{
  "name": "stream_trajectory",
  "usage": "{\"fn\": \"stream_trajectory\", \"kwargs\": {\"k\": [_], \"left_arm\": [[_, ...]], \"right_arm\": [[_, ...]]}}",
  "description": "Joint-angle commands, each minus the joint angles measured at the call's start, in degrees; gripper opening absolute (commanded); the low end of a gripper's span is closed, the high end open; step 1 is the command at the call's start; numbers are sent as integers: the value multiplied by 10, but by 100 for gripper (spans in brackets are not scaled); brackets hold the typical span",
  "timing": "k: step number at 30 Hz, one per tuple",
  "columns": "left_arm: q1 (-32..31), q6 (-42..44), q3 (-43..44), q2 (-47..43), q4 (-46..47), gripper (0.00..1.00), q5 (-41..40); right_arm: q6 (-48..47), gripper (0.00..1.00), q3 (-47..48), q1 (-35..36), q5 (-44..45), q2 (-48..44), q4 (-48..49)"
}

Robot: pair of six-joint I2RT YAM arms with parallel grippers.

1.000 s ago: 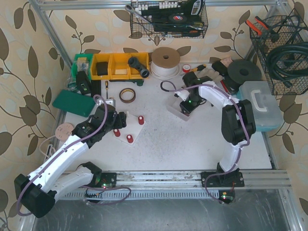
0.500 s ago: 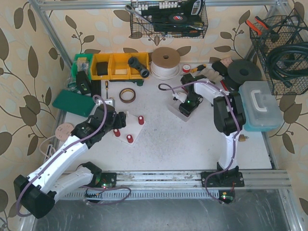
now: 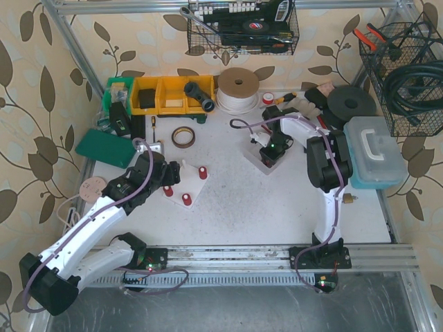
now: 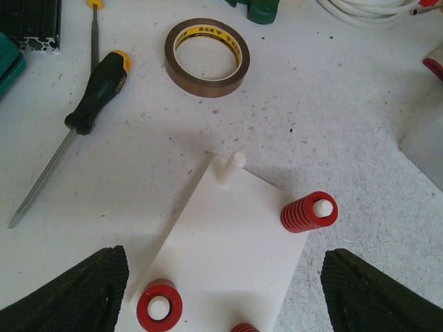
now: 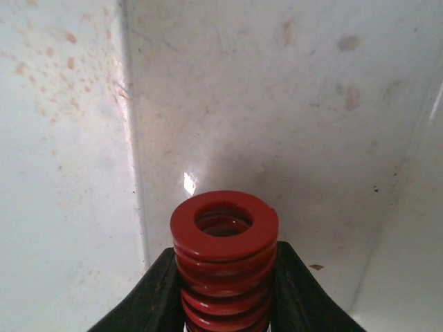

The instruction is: Install the large spring

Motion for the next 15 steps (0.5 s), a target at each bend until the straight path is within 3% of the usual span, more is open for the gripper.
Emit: {"fn": "stream_trajectory", "kwargs": {"k": [1,4,15], "left_arm": [[2,11,-8,-8,22,79,-11],[2,14,-14,-6,35,76,9],[3,18,-6,36,126,66,139]], "right_arm": [[-5,11,5,-1,-29,-51,17],[4,0,-3,-1,-42,-94,35],[89,0,-117,50,-71,-312,183]]}}
